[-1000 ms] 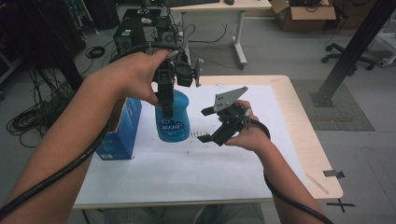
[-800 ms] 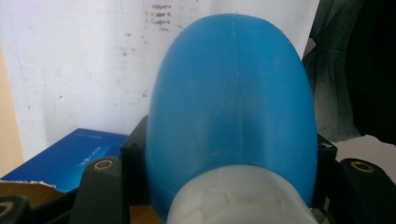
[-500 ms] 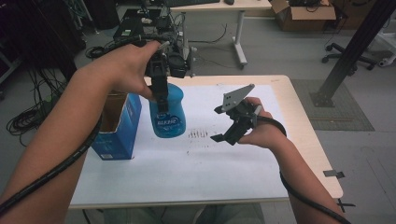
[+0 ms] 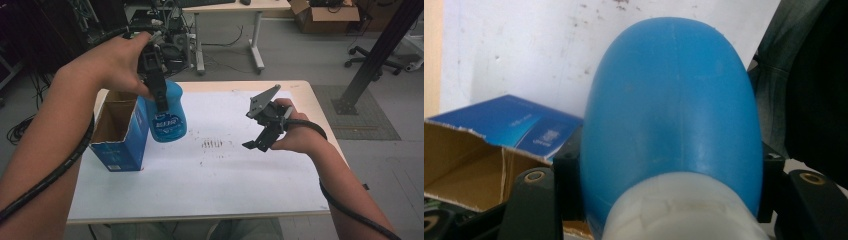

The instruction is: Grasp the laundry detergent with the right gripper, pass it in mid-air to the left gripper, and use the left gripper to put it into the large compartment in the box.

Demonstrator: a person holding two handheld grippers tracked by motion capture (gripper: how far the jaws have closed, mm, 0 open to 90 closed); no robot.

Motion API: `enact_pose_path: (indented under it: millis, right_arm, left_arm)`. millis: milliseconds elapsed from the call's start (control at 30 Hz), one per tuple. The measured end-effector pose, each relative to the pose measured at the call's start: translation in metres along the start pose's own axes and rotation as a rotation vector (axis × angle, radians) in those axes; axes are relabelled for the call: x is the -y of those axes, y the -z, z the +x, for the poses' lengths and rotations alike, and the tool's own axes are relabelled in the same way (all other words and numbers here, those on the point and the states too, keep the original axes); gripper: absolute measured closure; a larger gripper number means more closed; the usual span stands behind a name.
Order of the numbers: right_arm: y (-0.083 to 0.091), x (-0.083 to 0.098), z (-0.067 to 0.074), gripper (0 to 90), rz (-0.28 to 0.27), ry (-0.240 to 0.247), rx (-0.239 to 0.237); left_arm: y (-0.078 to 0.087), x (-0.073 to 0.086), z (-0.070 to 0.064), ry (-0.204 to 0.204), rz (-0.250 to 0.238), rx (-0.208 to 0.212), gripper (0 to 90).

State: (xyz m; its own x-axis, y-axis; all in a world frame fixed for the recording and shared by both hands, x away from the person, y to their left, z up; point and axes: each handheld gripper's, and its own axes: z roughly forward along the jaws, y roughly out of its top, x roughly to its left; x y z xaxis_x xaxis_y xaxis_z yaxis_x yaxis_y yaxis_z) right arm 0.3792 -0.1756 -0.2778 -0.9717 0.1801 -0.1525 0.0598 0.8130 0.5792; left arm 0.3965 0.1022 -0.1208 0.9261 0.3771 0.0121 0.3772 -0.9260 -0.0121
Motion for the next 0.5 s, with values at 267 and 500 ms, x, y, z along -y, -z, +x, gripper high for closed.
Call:
enact_pose_path:
  millis: [267, 500]
  right_arm:
    - [0.000, 0.007, -0.001, 4.1, 0.027, -0.005, -0.002]
    - [-0.002, 0.011, -0.003, 4.6, 0.036, -0.009, -0.012]
  left_arm:
    - [0.014, 0.011, 0.008, 0.152, -0.010, -0.008, 38.4]
    - [0.026, 0.018, 0.013, 0.275, -0.004, -0.013, 38.3]
